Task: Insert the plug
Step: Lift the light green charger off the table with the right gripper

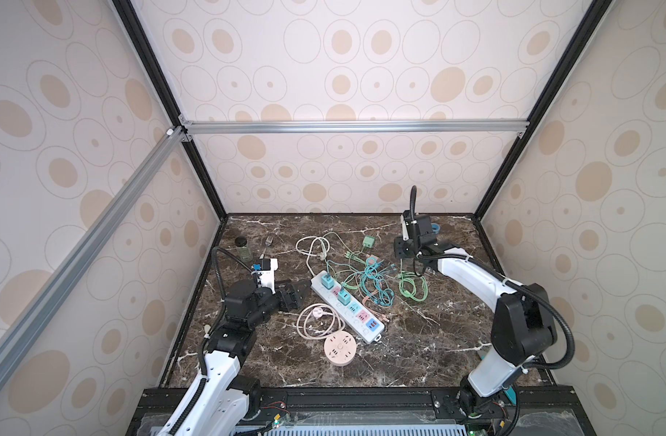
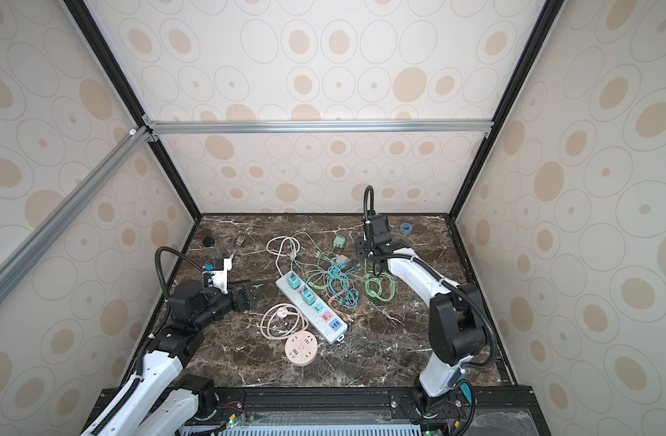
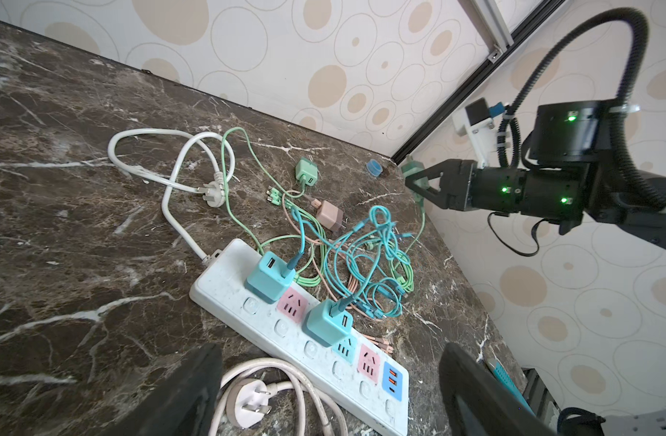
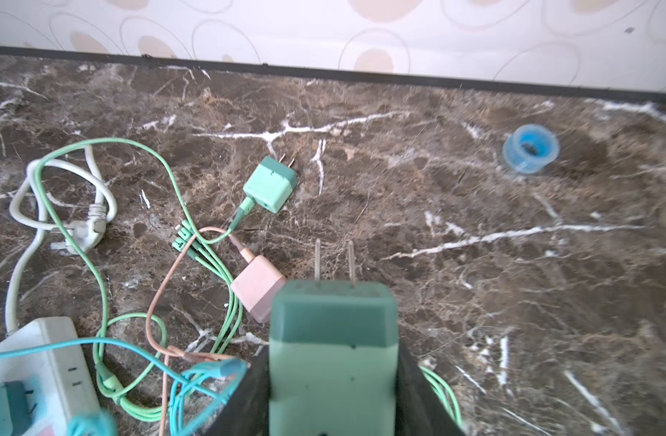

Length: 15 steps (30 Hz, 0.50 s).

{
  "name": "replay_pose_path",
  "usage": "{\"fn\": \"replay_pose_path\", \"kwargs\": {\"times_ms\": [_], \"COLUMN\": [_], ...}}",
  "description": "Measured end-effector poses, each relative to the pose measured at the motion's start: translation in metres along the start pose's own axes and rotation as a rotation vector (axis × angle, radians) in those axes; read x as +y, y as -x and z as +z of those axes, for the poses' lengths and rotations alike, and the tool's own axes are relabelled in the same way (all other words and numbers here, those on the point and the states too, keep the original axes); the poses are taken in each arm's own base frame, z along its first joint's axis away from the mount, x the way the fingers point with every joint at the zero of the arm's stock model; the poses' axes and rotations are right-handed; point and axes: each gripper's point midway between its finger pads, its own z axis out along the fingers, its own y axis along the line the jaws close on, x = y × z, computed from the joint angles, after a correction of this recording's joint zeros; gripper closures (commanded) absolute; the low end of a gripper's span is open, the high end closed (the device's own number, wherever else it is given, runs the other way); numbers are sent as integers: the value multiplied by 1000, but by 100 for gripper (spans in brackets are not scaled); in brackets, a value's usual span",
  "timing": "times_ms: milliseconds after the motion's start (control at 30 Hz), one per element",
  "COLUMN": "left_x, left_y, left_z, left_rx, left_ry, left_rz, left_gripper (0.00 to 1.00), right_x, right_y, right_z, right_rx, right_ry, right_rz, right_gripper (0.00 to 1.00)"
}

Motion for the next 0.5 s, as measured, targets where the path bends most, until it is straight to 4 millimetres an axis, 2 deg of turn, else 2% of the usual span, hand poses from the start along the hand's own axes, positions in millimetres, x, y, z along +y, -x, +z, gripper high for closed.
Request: {"fn": "replay_pose_path", "kwargs": {"times_ms": [233, 367, 500], "left_x": [-5, -6, -15], "left_y": [2, 1, 6], "left_z": [2, 3, 2], "left_rx": [-3, 7, 12], "left_ry": [-31, -41, -68], "left_rz": [-20, -40, -42], "left_gripper": [11, 11, 12], "right_x": [-18, -10, 6], "right_y": [39, 59, 56], "right_z": [-64, -111, -150], "right_rx": [-138, -256, -346], "right_ry": [-24, 47, 148], "right_rz": [-86, -160, -249], "right_gripper": [72, 72, 71]}}
